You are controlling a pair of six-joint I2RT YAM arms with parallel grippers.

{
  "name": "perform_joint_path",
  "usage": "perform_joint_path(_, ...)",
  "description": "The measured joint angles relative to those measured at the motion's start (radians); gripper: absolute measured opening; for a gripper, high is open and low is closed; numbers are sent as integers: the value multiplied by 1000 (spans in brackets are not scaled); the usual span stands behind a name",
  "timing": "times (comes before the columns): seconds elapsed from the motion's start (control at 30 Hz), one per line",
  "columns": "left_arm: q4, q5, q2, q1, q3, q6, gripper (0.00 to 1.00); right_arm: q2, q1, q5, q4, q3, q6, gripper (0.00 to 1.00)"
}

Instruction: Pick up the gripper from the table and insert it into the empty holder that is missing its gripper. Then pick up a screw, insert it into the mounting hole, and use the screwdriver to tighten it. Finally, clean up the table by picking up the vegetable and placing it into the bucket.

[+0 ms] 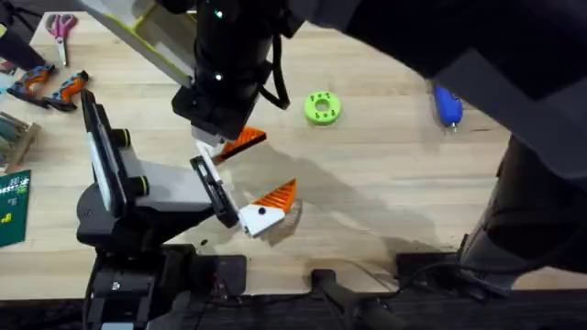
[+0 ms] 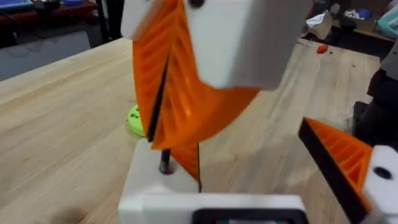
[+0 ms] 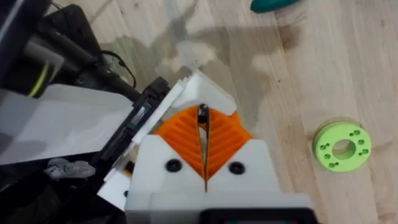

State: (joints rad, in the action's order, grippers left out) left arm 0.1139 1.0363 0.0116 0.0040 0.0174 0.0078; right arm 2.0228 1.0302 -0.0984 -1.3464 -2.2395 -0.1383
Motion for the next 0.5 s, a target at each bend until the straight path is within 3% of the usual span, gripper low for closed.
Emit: perform_joint_path(0.5, 0, 0, 0, 0, 0, 0, 986, 0, -2, -8, -2, 0, 0, 6)
